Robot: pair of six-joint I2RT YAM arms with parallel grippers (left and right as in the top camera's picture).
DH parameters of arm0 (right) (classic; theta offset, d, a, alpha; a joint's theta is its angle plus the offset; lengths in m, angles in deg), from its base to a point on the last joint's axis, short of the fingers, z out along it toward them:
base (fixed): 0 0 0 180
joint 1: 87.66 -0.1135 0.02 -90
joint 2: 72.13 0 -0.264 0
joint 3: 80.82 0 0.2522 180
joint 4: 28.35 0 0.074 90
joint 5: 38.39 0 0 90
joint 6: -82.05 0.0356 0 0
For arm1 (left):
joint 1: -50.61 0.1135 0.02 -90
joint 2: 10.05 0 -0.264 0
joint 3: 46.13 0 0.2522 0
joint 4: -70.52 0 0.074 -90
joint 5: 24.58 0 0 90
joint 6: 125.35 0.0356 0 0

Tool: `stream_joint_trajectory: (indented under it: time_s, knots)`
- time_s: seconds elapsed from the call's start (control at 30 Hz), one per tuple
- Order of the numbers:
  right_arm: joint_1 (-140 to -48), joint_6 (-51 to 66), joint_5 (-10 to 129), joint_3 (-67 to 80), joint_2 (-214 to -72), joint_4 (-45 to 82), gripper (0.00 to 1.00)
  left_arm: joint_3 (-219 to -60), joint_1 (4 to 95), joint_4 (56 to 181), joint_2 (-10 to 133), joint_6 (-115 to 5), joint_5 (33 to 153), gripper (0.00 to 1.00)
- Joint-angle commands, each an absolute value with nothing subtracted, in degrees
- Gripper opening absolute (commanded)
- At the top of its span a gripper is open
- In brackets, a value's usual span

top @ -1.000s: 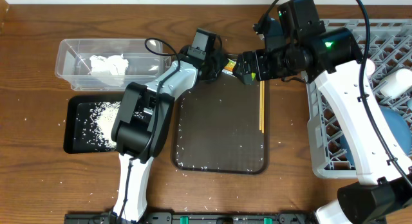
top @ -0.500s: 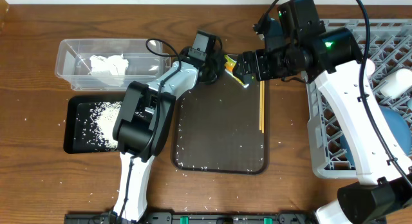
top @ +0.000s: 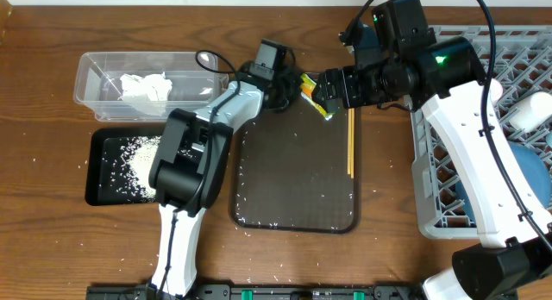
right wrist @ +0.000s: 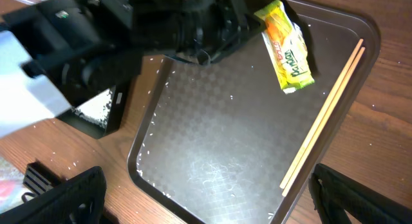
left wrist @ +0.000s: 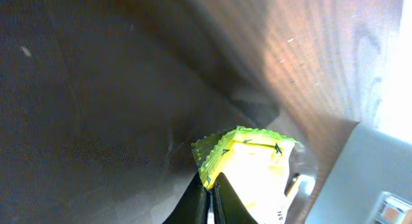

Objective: Sort waste into correct bins and load items into the dishwasher rack
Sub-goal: 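Carry the wrapper left and drop it into the clear container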

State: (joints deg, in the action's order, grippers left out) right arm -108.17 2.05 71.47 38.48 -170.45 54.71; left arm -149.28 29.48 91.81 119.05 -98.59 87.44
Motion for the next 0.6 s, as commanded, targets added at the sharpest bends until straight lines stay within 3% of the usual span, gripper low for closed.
stream_joint_trajectory:
  time_s: [0.0, 0.3, 0.57]
  knots:
    - [-109.07, 1.39, 71.49, 38.46, -170.23, 54.63, 0.99, -149.37, 31.97, 91.89, 113.35, -94.83, 89.04, 0.06]
    - [-109.07, 1.39, 71.49, 38.46, -170.23, 54.60, 0.99, -149.37, 38.53, 95.22, 101.61, -90.40, 88.89, 0.06]
    - [-109.05, 1.39, 71.49, 38.46, -170.23, 54.63, 0.99, -149.37, 48.54, 107.24, 94.15, -90.42, 86.07, 0.06]
